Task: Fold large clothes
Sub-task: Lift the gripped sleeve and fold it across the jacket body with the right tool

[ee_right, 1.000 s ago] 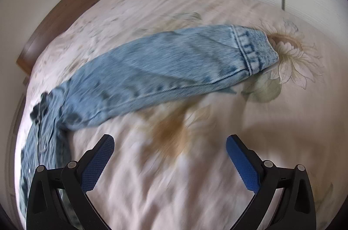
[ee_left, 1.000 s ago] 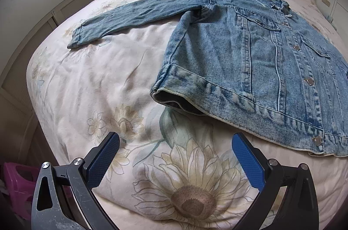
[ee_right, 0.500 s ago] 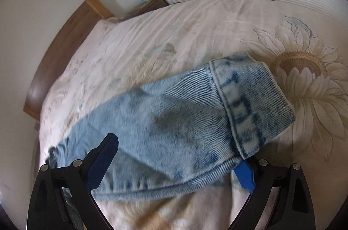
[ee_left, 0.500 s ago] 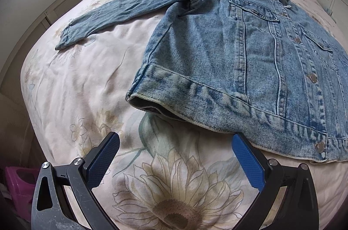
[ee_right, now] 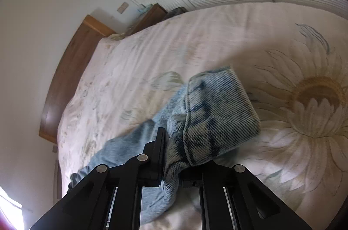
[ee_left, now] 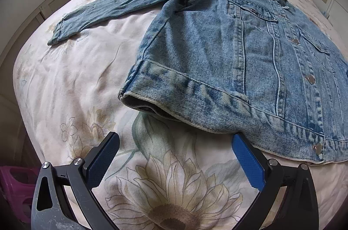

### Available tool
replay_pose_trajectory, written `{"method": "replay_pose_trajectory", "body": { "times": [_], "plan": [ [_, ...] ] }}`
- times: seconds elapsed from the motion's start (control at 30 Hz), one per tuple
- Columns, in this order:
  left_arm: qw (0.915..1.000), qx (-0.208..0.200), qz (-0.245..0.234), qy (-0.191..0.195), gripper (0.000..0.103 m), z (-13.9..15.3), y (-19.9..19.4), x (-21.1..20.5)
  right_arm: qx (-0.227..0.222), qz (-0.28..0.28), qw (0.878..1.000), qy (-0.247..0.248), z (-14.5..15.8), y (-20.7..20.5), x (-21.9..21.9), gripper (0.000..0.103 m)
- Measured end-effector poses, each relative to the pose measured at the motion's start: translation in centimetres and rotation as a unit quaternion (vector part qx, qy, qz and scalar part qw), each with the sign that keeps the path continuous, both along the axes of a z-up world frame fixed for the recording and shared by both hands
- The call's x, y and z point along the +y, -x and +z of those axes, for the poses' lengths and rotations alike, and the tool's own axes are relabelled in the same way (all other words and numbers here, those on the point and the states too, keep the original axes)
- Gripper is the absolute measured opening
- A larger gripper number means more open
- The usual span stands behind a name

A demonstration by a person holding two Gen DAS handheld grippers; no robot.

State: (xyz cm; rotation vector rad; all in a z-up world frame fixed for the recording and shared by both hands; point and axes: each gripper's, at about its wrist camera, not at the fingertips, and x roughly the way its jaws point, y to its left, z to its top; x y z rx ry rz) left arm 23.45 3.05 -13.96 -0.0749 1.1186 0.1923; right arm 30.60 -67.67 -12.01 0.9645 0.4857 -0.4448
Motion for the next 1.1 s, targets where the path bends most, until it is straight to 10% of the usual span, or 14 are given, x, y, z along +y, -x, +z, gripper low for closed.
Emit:
{"method": "replay_pose_trajectory", "body": {
  "times": [0.47,1.1],
  "plan": [
    [0.9977,-0.050,-0.033,0.032,0.102,2.2,-0.1,1.2,-0.034,0.182,0.982,0.024,7.2,-14.2,14.3,0.007],
    [0.9955,-0.066,0.019,0.064,0.102,2.0,0.2,8.6,-0.053,0.431,0.901,0.014,6.4,-30.4,47.1,0.007]
  ]
}}
